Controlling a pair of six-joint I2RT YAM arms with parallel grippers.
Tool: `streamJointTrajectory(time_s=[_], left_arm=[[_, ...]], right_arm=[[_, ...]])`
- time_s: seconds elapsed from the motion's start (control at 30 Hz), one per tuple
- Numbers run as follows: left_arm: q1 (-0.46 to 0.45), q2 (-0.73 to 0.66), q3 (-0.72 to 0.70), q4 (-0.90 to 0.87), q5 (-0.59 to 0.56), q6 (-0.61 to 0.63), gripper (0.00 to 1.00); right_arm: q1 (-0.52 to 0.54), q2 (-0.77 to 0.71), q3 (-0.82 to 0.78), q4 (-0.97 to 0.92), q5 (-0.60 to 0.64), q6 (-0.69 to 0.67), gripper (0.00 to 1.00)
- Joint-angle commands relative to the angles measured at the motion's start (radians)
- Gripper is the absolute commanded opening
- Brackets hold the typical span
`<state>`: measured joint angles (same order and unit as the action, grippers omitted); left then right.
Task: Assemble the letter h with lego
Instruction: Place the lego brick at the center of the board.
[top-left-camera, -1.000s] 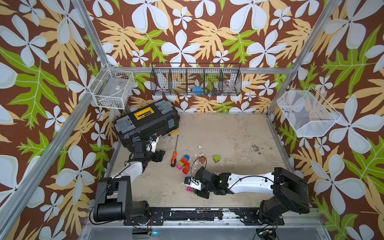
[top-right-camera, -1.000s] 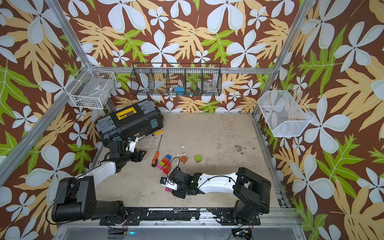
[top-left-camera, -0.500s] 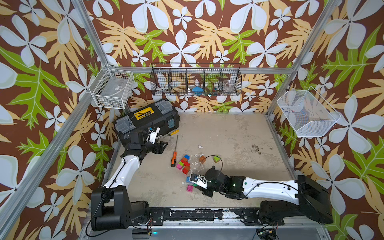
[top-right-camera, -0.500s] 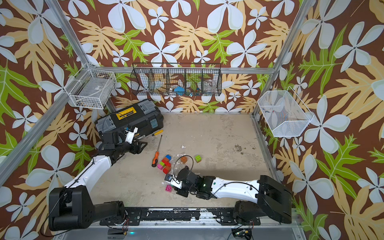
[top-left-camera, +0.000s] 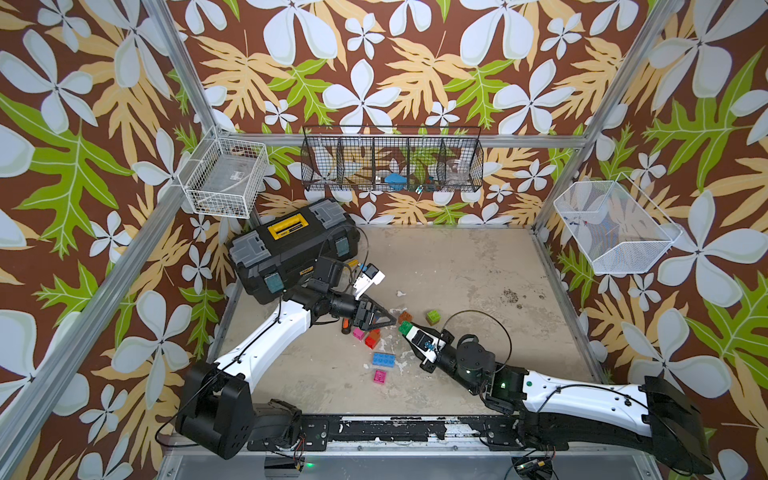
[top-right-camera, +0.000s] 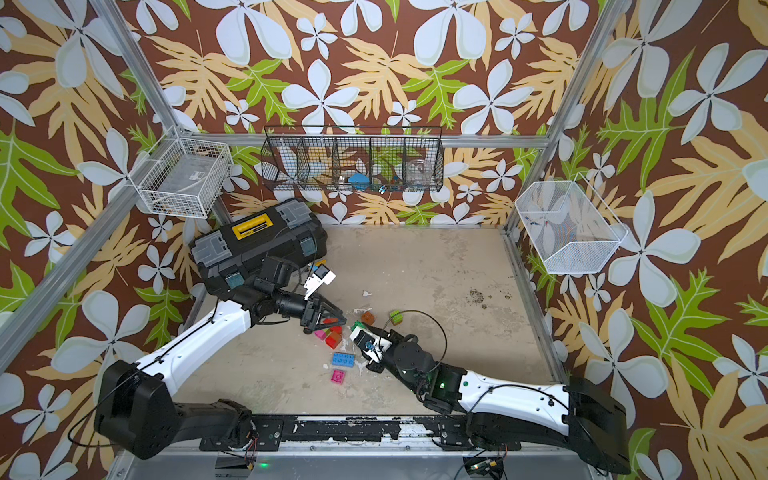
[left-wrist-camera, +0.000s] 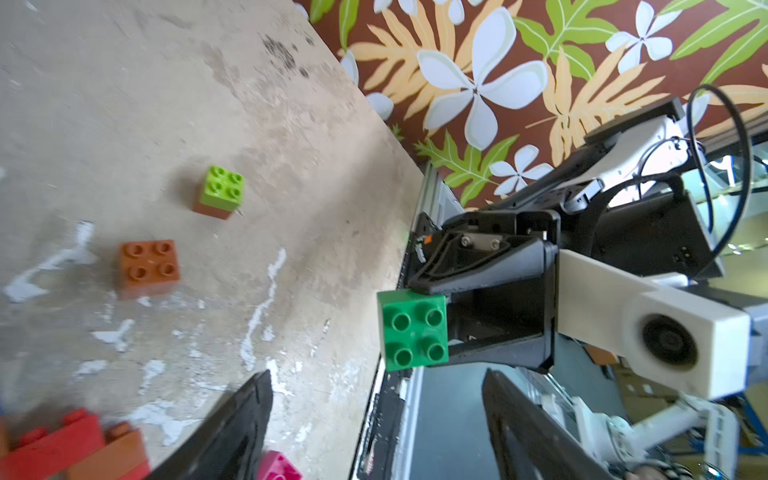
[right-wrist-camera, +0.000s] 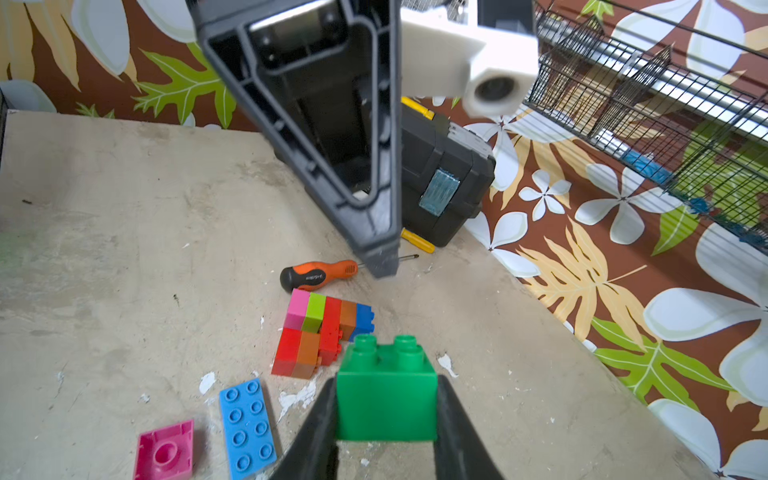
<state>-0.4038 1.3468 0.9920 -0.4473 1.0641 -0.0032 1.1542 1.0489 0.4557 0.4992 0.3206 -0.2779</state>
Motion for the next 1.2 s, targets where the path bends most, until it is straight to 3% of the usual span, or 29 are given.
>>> streamJointTrajectory(time_s=[0.0, 0.43, 0.6, 0.73, 0.87, 0.97, 1.07, 1.17], left_arm=[[-0.027, 0.024, 0.014, -0.014, 0.013, -0.042, 0.82], [-0.073, 0.037, 0.028, -0.025, -0.043, -0.030, 0.58], [-0.093, 0.033, 0.043, -0.045, -0.070, -0.015, 0.31], [-0.095, 0.034, 0.043, -0.048, -0.063, -0.011, 0.21], [-0.096, 0.039, 0.059, -0.048, -0.098, 0.003, 0.21], [-0.109, 0.079, 0.093, -0.041, -0.245, 0.016, 0.21], [-0.121, 0.125, 0.106, -0.010, -0.360, 0.063, 0.22], [-0.187, 0.143, 0.058, 0.059, -0.502, 0.156, 0.23]], right_arm=[[0.002, 0.011, 0.014, 0.066, 0.007, -0.025, 0.26], [0.002, 0.092, 0.069, 0.061, 0.007, -0.024, 0.25], [0.002, 0.108, 0.075, 0.071, 0.020, -0.012, 0.25], [0.001, 0.096, 0.062, 0.067, 0.033, -0.003, 0.32], [0.001, 0.035, 0.022, 0.026, -0.007, 0.029, 0.52], [0.002, -0.049, -0.048, -0.029, -0.062, 0.066, 0.57], [0.000, -0.144, -0.151, -0.015, 0.023, 0.216, 0.61], [-0.012, -0.243, -0.209, -0.085, 0.201, 0.396, 0.68]])
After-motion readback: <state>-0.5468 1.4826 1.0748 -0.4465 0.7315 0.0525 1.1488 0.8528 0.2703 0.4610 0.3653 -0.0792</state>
